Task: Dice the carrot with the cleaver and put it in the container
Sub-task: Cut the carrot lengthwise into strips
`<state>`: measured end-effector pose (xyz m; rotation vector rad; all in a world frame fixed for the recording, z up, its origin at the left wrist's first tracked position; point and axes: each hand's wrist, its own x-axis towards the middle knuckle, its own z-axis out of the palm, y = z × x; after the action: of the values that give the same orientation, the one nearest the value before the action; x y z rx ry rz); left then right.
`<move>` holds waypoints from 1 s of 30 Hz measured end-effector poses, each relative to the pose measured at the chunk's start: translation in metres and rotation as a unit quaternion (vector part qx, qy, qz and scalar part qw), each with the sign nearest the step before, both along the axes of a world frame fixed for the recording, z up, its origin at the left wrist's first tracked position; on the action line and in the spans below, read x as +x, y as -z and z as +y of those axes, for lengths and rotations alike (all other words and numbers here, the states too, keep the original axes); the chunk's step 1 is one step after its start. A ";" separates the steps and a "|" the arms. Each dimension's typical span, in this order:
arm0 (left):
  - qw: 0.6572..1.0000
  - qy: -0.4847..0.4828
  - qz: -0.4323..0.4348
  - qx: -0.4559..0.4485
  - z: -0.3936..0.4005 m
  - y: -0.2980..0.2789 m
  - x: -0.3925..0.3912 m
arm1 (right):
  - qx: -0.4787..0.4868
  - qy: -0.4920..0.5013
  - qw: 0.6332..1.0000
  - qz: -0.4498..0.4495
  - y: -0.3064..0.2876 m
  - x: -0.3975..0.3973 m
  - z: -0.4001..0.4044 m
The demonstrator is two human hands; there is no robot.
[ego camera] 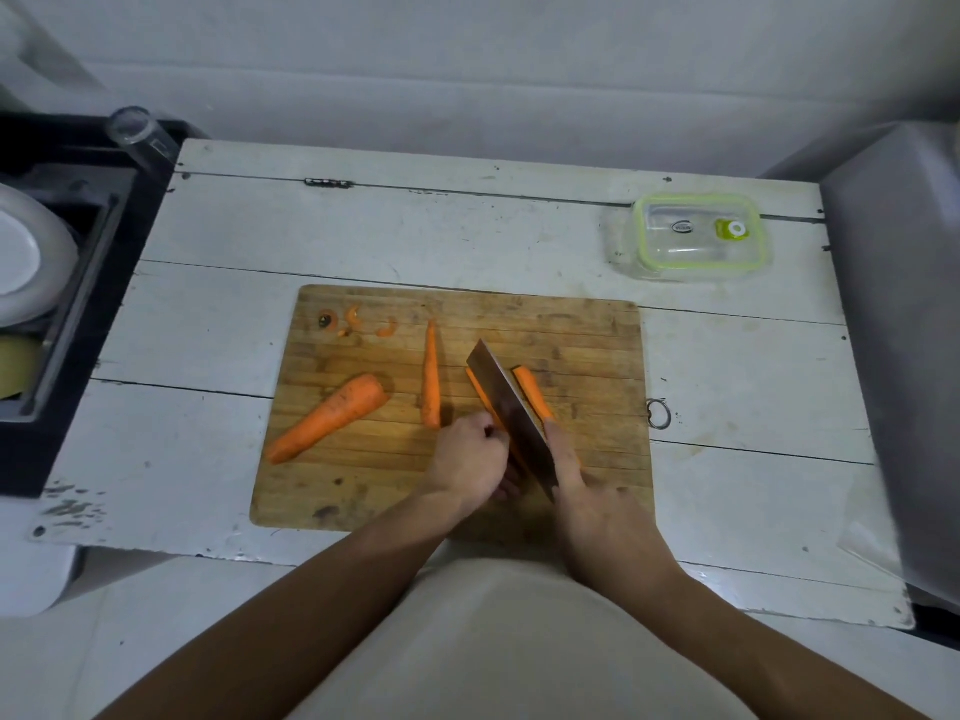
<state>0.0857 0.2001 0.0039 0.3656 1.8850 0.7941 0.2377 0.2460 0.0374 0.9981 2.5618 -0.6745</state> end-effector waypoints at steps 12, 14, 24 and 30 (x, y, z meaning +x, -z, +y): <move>0.999 0.024 0.023 0.004 0.001 0.003 -0.004 | -0.014 0.013 0.998 -0.054 -0.009 -0.019 -0.002; 0.999 0.025 0.036 -0.002 0.001 0.005 -0.005 | -0.004 0.010 0.998 -0.067 -0.010 -0.022 -0.003; 0.999 0.034 0.036 0.003 0.000 0.011 -0.010 | -0.003 0.009 0.994 -0.105 -0.016 -0.034 -0.003; 1.000 0.024 0.000 0.016 -0.002 0.005 -0.010 | -0.008 0.004 0.995 -0.102 -0.016 -0.035 -0.005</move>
<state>0.0757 0.1985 -0.0013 0.4282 1.8596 0.7928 0.2028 0.2413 0.0538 1.0175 2.3731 -0.5643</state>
